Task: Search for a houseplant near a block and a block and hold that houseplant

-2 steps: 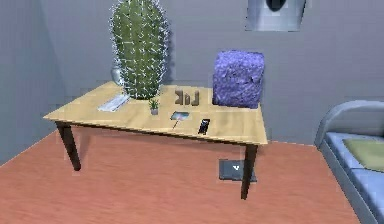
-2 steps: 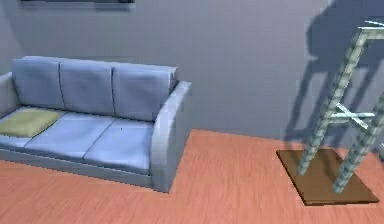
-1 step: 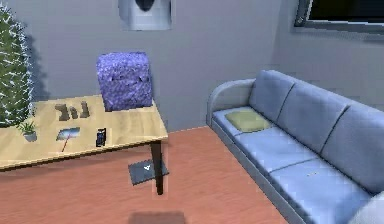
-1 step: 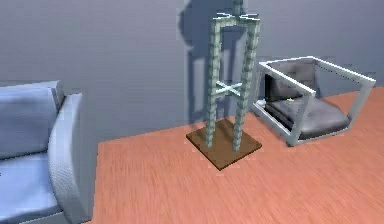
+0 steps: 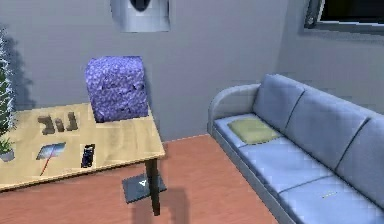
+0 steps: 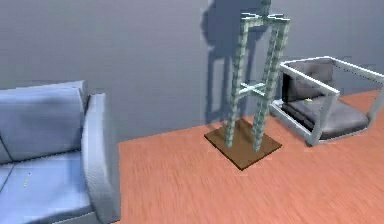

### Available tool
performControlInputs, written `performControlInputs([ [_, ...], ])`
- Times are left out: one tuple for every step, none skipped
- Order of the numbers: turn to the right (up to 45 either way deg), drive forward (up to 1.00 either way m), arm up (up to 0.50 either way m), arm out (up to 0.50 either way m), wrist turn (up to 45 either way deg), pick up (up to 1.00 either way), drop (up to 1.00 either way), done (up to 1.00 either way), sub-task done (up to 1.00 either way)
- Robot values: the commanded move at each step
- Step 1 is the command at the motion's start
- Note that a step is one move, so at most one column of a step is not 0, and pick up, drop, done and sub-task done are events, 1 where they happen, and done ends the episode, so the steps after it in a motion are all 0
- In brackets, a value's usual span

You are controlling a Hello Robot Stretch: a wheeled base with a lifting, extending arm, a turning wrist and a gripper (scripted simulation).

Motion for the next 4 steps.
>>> performControlInputs([
  [12.0,0.0,0.0,0.0,0.0,0.0,0.0,0.0,0.0],
  [0.0,0.55,0.0,0.0,0.0,0.0,0.0,0.0,0.0],
  [-45.0,0.0,0.0,0.0,0.0,0.0,0.0,0.0,0.0],
  [-45.0,0.0,0.0,0.0,0.0,0.0,0.0,0.0,0.0],
])
